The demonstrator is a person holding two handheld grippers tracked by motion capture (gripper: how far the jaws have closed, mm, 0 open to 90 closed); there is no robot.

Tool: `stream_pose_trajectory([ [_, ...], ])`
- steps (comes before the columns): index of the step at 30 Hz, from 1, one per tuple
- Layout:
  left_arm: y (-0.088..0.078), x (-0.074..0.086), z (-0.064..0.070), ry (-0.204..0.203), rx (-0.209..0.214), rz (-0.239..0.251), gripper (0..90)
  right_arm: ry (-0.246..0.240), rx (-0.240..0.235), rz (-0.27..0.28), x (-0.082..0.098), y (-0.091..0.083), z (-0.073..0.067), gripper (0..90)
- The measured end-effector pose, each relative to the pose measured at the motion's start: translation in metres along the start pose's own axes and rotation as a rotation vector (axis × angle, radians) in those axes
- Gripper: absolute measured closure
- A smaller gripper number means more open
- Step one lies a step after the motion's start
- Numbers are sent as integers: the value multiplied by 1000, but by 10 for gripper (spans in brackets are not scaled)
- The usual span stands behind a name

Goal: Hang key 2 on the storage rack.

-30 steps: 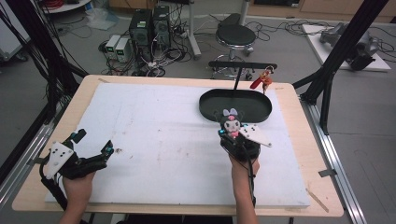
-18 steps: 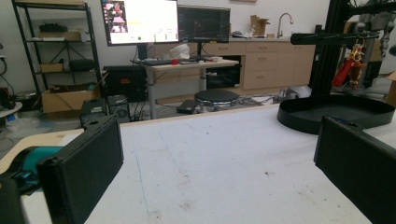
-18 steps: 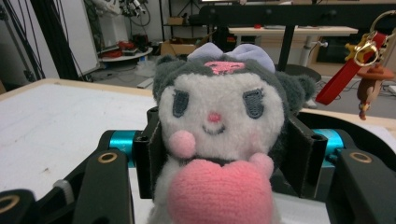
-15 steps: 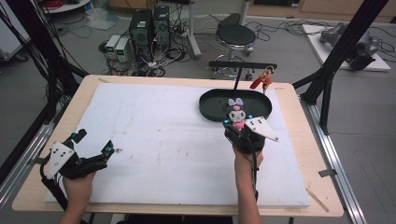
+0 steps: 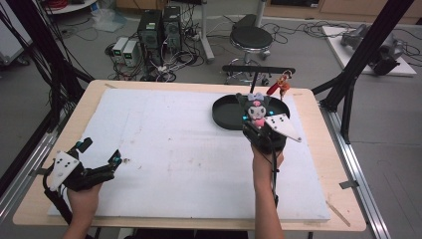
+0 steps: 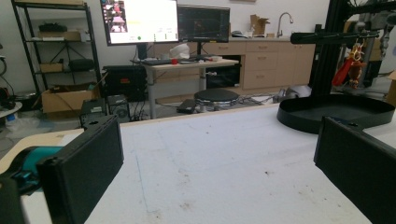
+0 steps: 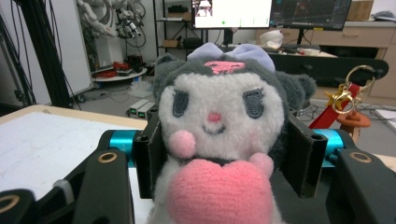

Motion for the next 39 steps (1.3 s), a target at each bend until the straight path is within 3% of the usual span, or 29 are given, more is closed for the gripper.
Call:
stream_pose_trajectory([
  [11, 0, 0, 0, 2, 1, -2, 18, 39, -11, 45, -8, 9, 1, 415],
  [19, 1, 1, 0, 9, 2, -7, 18, 32, -20, 88, -17, 18, 1, 414],
  [33, 3, 3, 1, 15, 3, -16, 18, 97, -46, 103, -23, 42, 9, 415],
  [39, 3, 3, 1, 13, 2, -14, 19, 91, -56, 106, -28, 54, 11, 414],
])
Point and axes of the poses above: each handheld gripper's, and its own axes: y roughly forward along the jaws, x roughly out of its underside, z roughly to its right, the point moved 6 cm from there along y, roughly forward along the jaws, and after that the axes turned 11 degrees about x, right-handed, at the moved point
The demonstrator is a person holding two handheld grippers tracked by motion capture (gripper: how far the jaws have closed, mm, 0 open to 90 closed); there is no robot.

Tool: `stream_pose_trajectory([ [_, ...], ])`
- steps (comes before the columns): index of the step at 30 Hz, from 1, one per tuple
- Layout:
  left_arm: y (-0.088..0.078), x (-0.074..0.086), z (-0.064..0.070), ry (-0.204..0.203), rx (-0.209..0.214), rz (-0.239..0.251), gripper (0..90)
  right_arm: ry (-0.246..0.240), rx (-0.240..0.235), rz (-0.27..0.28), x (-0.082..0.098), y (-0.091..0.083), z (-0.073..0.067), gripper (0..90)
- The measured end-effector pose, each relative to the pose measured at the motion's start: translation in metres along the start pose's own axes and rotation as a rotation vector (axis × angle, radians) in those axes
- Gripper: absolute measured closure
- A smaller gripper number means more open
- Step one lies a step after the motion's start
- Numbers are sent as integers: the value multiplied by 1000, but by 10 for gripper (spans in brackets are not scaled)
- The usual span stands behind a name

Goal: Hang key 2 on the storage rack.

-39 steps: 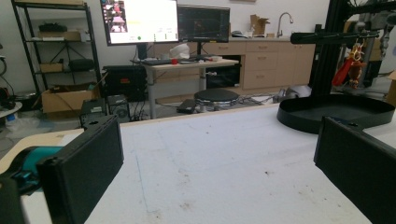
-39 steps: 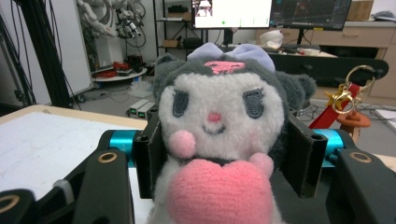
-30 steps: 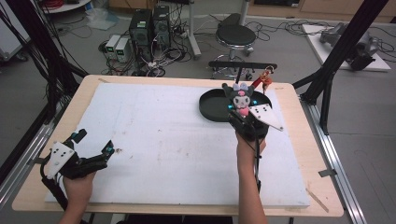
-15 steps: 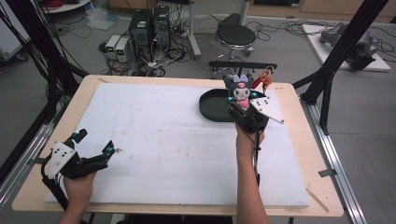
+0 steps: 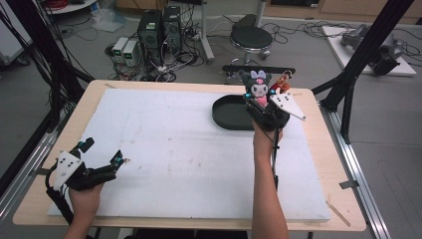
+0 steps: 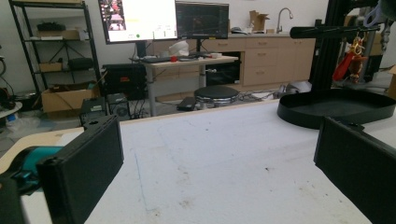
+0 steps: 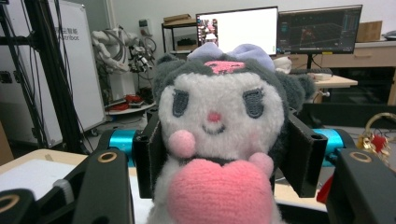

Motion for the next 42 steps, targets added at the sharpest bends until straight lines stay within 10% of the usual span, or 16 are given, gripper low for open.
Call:
stream_pose_trajectory([
  [42, 2, 3, -3, -1, -1, -14, 18, -3, 27, -76, 12, 56, 16, 414],
])
Point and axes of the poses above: each handheld gripper's, and its own axes: y roughly forward along the jaws, x roughly out of its underside, z roughly to its right, the point moved 6 cm from there along y, roughly forward along the jaws, and after that the axes turned 11 degrees about x, right-handed, at the moved point
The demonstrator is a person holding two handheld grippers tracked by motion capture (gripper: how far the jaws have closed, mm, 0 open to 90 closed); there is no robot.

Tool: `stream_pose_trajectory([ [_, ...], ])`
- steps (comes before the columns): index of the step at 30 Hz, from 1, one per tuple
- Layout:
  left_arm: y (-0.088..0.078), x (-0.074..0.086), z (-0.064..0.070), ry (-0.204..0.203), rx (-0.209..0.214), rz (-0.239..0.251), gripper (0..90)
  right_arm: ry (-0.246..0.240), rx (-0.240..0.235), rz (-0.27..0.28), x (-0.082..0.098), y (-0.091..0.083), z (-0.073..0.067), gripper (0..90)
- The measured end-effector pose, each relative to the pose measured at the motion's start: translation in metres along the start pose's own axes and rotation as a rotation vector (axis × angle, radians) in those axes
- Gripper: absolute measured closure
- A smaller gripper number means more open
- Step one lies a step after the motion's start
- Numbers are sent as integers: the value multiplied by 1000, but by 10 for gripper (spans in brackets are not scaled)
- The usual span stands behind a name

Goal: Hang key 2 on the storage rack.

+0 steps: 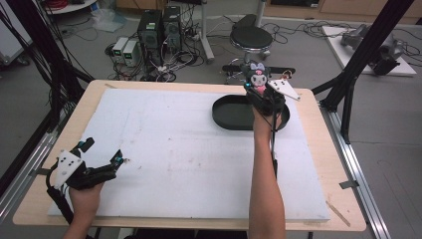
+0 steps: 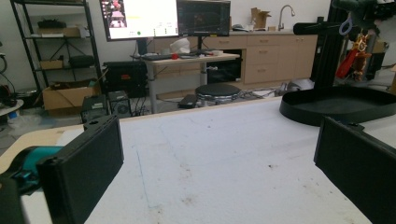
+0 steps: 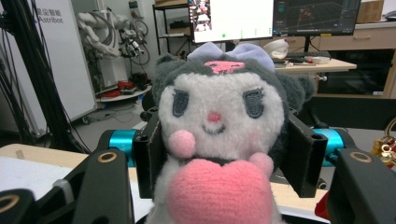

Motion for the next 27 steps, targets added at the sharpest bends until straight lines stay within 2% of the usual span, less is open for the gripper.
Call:
stream_pose_trajectory([
  [4, 0, 1, 0, 0, 0, -3, 18, 3, -6, -4, 2, 2, 2, 413],
  [7, 0, 1, 0, -2, 0, -4, 19, -12, -8, 6, 2, 2, 0, 414],
  [16, 1, 2, 1, -3, 1, -6, 19, -4, -11, 11, 1, 3, 4, 414],
  [19, 1, 3, 1, -1, 1, -11, 19, -22, -19, -15, -2, 4, 1, 413],
  [22, 1, 3, 0, -4, 0, -6, 19, -55, -17, -6, -14, 8, -4, 413],
  [27, 0, 2, -1, -3, -3, -6, 18, -44, -3, -43, -12, 14, -3, 411],
])
Point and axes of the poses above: each handheld gripper's, and its own axes: y roughly forward along the jaws, x roughly out of its underside, z roughly to its right, the point moved 6 cm from there along y, roughly forward along the jaws, and after that the axes turned 11 degrees about x, right-handed, at the moved point
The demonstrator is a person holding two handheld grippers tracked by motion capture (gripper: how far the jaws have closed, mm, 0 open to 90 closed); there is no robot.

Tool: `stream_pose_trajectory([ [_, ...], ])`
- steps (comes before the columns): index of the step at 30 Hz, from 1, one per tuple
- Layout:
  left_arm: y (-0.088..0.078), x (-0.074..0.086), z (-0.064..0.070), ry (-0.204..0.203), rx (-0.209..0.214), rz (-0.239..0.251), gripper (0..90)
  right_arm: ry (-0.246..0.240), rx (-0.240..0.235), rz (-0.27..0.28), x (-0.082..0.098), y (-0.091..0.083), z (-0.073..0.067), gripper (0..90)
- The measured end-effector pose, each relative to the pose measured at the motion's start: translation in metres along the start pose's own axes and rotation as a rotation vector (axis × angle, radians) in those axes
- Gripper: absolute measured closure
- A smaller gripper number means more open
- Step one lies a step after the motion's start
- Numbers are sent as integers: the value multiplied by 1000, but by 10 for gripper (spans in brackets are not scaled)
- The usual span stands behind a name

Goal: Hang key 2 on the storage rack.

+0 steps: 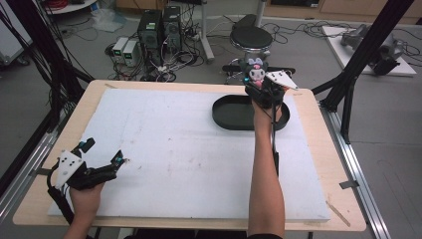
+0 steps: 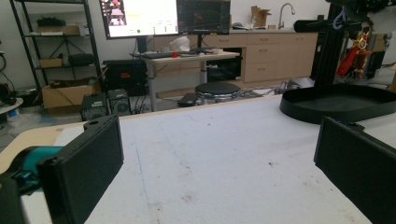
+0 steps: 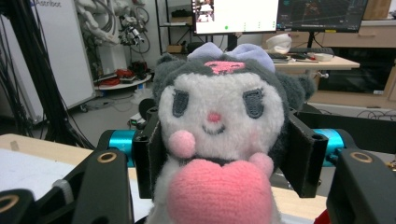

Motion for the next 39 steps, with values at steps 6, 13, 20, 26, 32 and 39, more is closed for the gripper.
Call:
stream_pose_trajectory([
  [6, 1, 1, 0, 5, 2, -3, 18, 15, 9, 5, 0, 2, 4, 410],
  [13, 1, 1, 0, 5, 1, -5, 19, 44, 9, 2, 1, 6, 9, 398],
  [20, 2, 1, 1, 3, 4, -6, 18, 34, 43, 2, 1, 7, 13, 344],
  [26, 1, 1, 1, 7, 7, -10, 18, 30, 67, -1, 2, 7, 15, 303],
  [32, 2, 1, 1, 6, 6, -10, 18, 32, 79, 15, -1, 6, 16, 259],
  [39, 2, 1, 1, 6, 7, -10, 19, 14, 80, 27, -6, 3, 15, 246],
])
Point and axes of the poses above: each handheld gripper's, and its own axes: y roughly forward along the jaws, x roughly out of its underside, z roughly to its right, the point moved 6 cm from there along y, roughly forward along the jaws, and after that the axes turned 11 degrees about x, right-handed, at the moved point
